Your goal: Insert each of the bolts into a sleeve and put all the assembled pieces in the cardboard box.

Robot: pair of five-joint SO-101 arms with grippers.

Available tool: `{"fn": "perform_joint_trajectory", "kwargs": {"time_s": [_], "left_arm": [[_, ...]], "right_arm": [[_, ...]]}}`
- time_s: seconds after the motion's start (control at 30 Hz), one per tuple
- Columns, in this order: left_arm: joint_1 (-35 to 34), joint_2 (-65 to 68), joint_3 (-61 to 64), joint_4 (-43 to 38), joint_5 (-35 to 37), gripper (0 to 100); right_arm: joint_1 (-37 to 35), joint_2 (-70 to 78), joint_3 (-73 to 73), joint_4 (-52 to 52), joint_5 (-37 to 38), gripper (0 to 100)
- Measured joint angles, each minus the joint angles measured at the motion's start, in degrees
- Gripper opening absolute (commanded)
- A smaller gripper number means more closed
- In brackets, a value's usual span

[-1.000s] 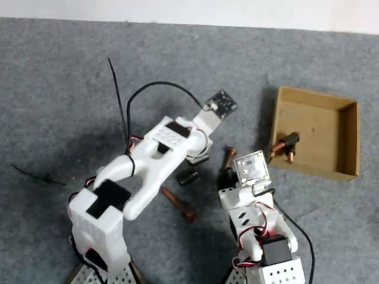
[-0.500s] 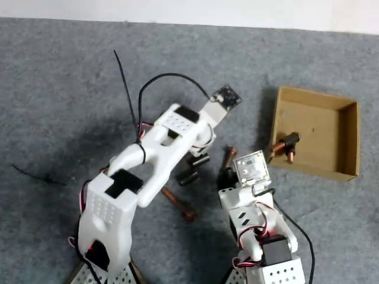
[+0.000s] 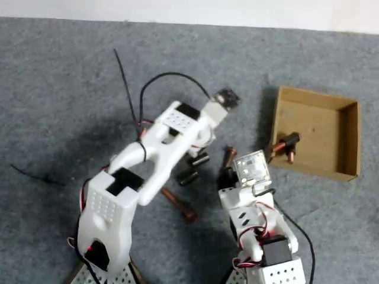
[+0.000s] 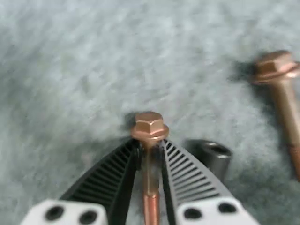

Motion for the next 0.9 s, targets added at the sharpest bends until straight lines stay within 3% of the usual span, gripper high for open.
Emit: {"fn": "perform_joint_trajectory", "kwargs": {"time_s": [0.13, 0.3, 0.57, 0.8, 0.9], "left_arm": [[-3.96, -7.38, 8.35, -4.66, 3.34, 0], [-4.22, -23.56, 26.64, -16.7, 3.52, 0], [-4.22, -54.24, 56.88, -38.07, 3.96, 0], [-4.48, -71.21, 66.81, -40.35, 4.84, 0], [-5.01, -78.33, 70.24, -40.35, 9.41, 0]], "right_arm": [[0.0, -0.09, 2.73, -4.92, 0.0, 0.4], [-0.09, -0.09, 3.08, -8.53, 0.0, 0.4], [-8.7, -0.09, 3.34, -16.26, 0.0, 0.4], [-12.57, -0.09, 3.34, -19.34, 0.0, 0.4], [-13.45, -0.09, 3.34, -19.43, 0.0, 0.4]]}}
